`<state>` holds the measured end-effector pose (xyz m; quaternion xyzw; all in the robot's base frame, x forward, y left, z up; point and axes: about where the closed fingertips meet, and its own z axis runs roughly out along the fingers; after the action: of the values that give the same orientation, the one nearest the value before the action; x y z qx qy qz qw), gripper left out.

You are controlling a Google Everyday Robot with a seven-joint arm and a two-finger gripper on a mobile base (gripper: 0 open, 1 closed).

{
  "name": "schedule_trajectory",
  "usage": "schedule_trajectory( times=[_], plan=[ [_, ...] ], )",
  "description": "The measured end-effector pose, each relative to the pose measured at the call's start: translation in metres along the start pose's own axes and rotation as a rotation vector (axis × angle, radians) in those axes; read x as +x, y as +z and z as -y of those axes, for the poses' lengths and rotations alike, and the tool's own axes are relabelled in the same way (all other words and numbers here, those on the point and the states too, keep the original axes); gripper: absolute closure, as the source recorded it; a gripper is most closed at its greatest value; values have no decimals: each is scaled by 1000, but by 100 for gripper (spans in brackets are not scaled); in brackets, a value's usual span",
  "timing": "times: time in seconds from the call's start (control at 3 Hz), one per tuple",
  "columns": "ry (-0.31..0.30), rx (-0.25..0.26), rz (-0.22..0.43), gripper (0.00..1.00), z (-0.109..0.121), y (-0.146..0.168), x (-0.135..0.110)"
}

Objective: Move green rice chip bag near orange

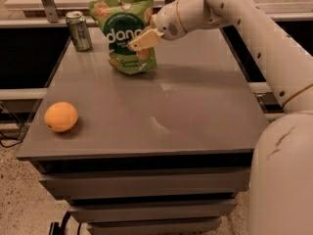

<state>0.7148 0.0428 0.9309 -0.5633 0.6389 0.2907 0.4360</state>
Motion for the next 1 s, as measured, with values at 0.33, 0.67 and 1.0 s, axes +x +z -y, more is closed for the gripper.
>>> schedule_trajectory(
  times=[0.33,0.67,1.0],
  plan=[
    [-18,-34,37,88,-16,-18,-7],
    [-24,-42,67,100,-39,-47,-20],
    [-22,-60,94,100,-73,-66,-40]
  ],
)
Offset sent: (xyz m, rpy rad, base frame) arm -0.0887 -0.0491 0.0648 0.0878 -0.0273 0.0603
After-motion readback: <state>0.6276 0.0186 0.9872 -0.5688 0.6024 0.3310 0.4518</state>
